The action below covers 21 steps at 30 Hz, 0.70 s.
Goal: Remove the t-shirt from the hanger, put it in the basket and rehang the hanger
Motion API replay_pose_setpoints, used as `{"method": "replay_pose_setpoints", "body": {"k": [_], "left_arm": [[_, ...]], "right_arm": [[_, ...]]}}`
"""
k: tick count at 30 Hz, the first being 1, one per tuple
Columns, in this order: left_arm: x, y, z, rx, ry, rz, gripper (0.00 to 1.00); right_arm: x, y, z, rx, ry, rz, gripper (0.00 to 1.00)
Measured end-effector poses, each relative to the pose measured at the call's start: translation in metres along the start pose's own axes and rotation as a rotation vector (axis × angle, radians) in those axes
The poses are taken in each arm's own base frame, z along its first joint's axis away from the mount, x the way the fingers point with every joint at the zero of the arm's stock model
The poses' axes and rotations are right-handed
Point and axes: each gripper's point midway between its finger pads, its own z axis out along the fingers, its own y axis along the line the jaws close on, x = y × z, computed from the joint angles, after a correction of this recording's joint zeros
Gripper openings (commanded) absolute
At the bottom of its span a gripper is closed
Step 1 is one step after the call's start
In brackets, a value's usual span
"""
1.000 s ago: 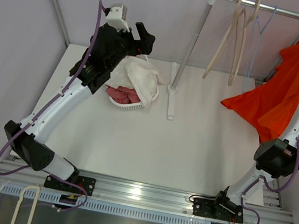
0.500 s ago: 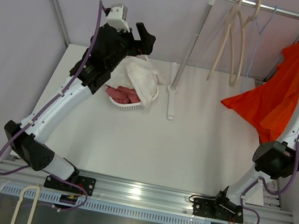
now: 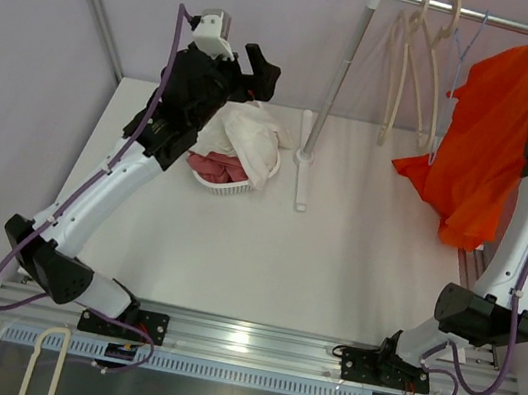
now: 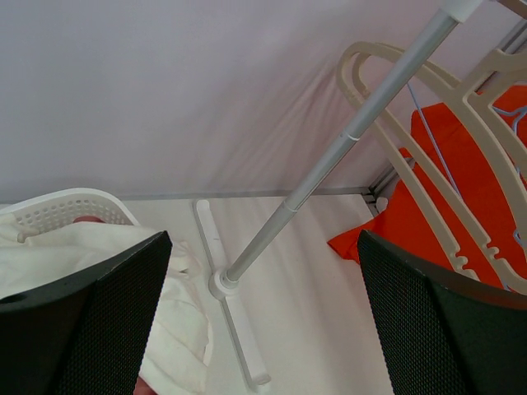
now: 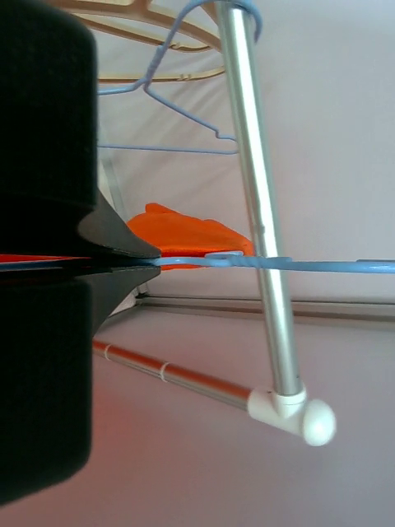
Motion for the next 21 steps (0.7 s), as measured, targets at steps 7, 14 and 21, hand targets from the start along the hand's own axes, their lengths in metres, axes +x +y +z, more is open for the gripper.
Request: {"method": "replay_pose_setpoints", "body": {"k": [7,14,21], "left_arm": [[-0.005,-0.046,-0.023,0.147,-0.023,0.07,0.99],[0.036,-0.113,-0.099,0.454,-0.063,0.161,1.0],[0.098,-0.182,-0.164,0.718,-0.047,0.244,1.0]], "right_arm": [[0.039,0.001,-0.021,0.046,0.117,0.098,0.0],[0.056,0.007,-0.077,0.157,0.174,0.174,0.0],[0.033,0.019,-0.14,0.132,0.137,0.324,0.0]]}}
